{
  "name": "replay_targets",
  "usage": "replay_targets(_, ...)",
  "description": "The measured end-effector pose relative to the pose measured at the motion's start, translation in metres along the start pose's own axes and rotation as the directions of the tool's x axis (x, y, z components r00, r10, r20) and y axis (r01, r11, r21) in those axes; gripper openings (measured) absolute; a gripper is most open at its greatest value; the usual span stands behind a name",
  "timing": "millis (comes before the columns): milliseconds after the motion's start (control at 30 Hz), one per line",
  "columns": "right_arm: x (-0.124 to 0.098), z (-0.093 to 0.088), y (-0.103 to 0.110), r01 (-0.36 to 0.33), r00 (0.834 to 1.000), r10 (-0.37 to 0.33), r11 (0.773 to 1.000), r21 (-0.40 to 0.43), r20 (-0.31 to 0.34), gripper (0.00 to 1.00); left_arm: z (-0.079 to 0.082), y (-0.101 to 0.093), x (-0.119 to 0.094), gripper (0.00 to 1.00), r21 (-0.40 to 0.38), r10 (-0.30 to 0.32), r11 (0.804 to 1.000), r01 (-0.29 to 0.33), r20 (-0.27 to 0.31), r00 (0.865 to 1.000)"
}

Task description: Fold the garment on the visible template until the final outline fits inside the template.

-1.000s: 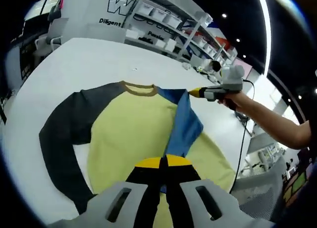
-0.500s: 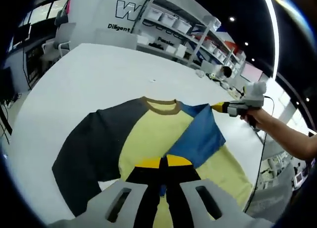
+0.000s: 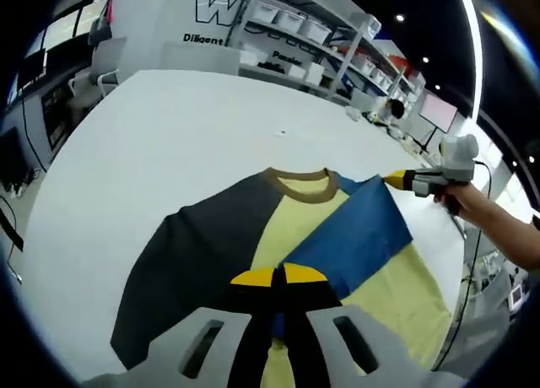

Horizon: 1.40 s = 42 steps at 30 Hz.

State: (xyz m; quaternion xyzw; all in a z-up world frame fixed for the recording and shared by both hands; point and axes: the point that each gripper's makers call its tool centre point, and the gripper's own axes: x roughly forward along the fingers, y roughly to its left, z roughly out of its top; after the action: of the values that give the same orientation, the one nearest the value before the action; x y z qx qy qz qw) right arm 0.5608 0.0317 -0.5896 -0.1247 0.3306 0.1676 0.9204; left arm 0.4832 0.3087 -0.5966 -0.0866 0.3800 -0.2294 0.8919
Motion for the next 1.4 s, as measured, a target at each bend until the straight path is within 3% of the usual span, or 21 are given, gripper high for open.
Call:
replay_targets(267, 0.009, 0.003, 0.003, 0.008, 1.0, -0.008, 1.0, 0.009, -0.013, 0.0, 0.01, 0.019, 0.014, 0.0, 0.029, 0.041, 0.999, -0.04, -0.024, 0.999)
replay_targets(667, 0.026, -0.009, 0.004, 0.014, 0.998, -0.013, 1.0, 0.014, -0.062, 0.0, 0.004, 0.036, 0.035, 0.0, 0.091, 0.102, 0.991, -0.096, -0.058, 0.993)
replay_targets(833, 0.032, -0.013, 0.002, 0.005, 0.997, 0.0, 0.997, 0.072, -0.071, 0.0, 0.003, 0.039, 0.037, 0.0, 0.097, 0.108, 0.99, -0.102, -0.061, 0.992)
replay_targets(1067, 0.035, -0.02, 0.004, 0.002, 0.996, 0.003, 0.999, 0.054, -0.091, 0.0, 0.004, 0.042, 0.038, 0.0, 0.104, 0.117, 0.988, -0.111, -0.055, 0.992)
replay_targets(1200, 0.036, -0.023, 0.004, -0.003, 0.995, 0.007, 0.999, 0.045, -0.097, 0.0, 0.006, 0.049, 0.035, 0.01, 0.161, 0.159, 0.976, -0.149, -0.048, 0.986)
replay_targets(1400, 0.029, -0.018, -0.004, 0.012, 0.997, -0.007, 0.998, 0.069, -0.07, 0.0, 0.01, 0.051, 0.027, 0.04, 0.209, 0.166, 0.965, -0.157, -0.027, 0.986)
